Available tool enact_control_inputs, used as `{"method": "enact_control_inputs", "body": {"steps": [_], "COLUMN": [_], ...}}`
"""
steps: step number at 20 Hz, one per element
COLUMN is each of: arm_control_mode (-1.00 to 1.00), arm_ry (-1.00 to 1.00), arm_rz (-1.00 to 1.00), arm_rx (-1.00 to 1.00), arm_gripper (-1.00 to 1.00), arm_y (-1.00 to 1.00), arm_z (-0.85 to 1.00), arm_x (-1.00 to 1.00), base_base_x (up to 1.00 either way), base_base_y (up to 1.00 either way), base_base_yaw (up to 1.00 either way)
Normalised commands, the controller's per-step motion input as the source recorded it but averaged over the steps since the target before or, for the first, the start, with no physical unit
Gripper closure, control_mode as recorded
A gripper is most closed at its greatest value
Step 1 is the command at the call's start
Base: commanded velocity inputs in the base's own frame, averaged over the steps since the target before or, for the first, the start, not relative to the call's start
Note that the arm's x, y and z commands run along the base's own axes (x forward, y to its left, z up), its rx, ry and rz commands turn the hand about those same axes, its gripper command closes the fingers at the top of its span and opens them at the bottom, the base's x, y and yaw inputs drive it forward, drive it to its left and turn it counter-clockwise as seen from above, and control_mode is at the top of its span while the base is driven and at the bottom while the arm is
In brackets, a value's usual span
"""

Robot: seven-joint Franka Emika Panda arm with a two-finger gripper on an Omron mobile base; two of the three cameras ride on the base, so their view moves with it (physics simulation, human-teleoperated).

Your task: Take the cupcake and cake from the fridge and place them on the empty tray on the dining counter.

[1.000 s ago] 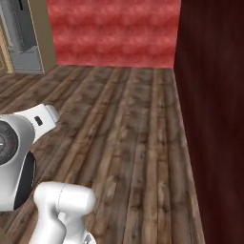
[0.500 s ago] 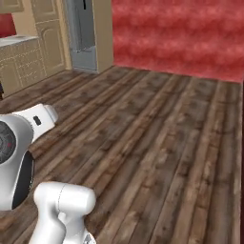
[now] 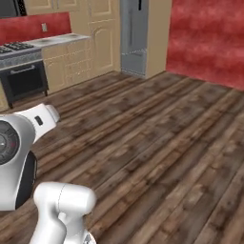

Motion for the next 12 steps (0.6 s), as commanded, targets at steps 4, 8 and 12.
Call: {"method": "enact_control_inputs", "body": {"steps": [4, 8, 12], "arm_control_mode": [1.0, 1.0, 1.0], "arm_ry": [0.0, 0.0, 0.0], "arm_rz": [0.0, 0.0, 0.0], "arm_rx": [0.0, 0.0, 0.0], "arm_gripper": [-1.0, -1.0, -1.0], "arm_y": [0.0, 0.0, 0.0], "arm_z": [0.0, 0.0, 0.0], "arm_x": [0.0, 0.0, 0.0], "base_base_x": [1.0, 1.0, 1.0], "base_base_y": [0.0, 0.0, 0.0], "base_base_yaw": [0.25, 0.21, 0.14]}}
